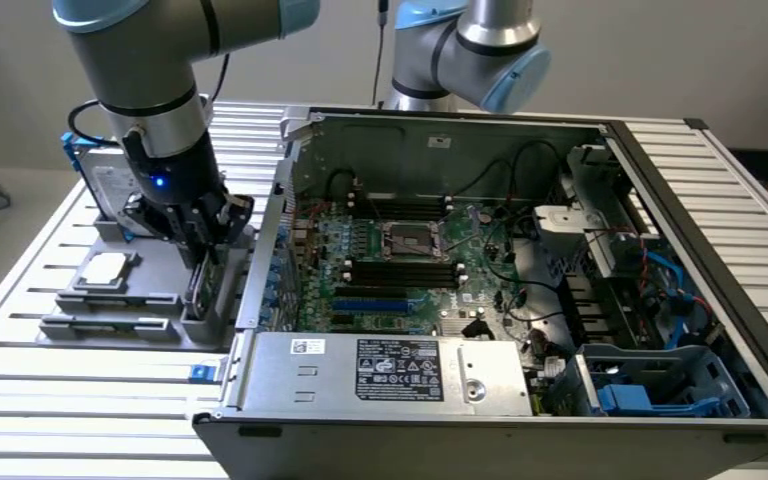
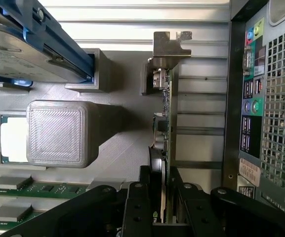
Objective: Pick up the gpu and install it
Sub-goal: 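Pick up the gpu and move the gpu toward the slot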
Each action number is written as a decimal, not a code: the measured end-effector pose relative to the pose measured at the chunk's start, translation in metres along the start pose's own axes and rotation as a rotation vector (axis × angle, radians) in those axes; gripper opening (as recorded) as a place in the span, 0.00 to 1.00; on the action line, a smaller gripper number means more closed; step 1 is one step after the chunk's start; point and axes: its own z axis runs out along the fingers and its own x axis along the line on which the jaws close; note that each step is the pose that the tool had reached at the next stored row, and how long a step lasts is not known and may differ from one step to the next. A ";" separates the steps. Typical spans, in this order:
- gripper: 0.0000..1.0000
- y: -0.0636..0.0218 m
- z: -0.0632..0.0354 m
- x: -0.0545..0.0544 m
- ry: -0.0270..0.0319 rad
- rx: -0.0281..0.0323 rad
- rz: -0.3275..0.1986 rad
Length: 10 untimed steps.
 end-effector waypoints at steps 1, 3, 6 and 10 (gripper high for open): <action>0.27 0.0000 -0.0008 0.000 0.0001 0.0001 0.000; 0.27 0.0001 -0.0039 0.000 0.0001 0.0001 0.000; 0.27 0.0005 -0.0131 0.000 0.0002 0.0001 0.000; 0.27 0.0014 -0.0312 0.001 0.0002 0.0001 0.000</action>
